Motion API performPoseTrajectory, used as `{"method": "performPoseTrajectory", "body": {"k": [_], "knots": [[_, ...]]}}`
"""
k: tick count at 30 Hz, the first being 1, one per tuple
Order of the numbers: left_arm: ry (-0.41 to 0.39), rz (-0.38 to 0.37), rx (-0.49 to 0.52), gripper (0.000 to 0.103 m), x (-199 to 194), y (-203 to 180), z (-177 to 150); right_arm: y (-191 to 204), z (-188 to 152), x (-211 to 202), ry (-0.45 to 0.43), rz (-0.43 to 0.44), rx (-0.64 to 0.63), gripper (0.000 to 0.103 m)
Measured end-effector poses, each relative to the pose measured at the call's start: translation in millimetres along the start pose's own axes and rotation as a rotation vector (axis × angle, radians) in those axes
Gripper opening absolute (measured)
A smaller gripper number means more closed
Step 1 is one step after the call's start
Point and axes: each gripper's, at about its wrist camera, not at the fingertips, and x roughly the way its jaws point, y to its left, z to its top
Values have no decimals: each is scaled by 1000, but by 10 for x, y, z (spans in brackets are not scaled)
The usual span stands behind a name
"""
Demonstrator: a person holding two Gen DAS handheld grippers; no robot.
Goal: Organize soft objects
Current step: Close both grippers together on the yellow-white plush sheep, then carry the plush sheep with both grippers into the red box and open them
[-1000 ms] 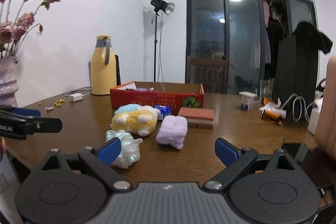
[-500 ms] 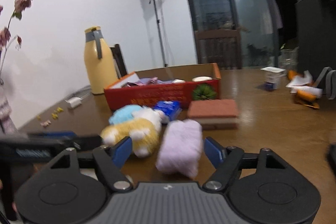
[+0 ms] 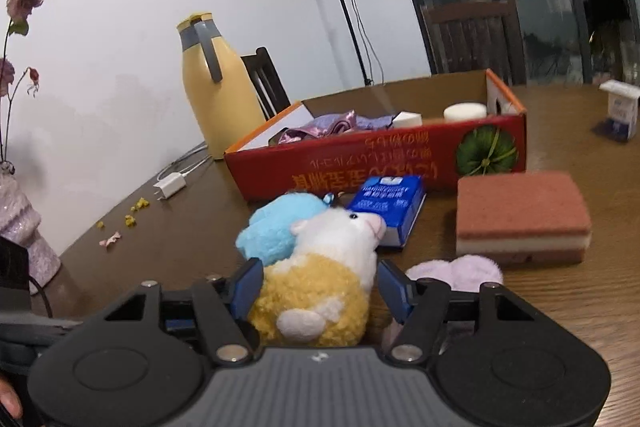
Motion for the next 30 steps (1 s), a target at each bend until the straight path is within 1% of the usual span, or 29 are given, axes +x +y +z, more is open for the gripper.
{"method": "performPoseTrajectory", "body": {"k": [3, 5, 8, 15, 21, 27, 30], "knots": [[1, -17, -15, 51, 5, 21, 7, -30, -15, 2, 6, 18, 29, 63], [-1, -21, -21, 49, 5, 27, 8, -46, -28, -11, 6, 40, 47, 58], [-16, -14, -2, 49, -60, -24, 12, -15, -9, -59, 9, 41, 64, 56], [-107, -48, 76, 49, -550, -349, 46, 276, 68, -579, -105, 52, 18, 56], [-135, -76, 124, 49, -895, -609, -94, 435, -15, -1071, -160, 57, 19, 55], [-146, -97, 149, 49, -1039, -826, -190, 460, -82, -1415, -195, 44, 44, 55], [-145, -101, 160, 49, -983, -910, -103, 412, -19, -1467, -208, 32, 56, 55]]}}
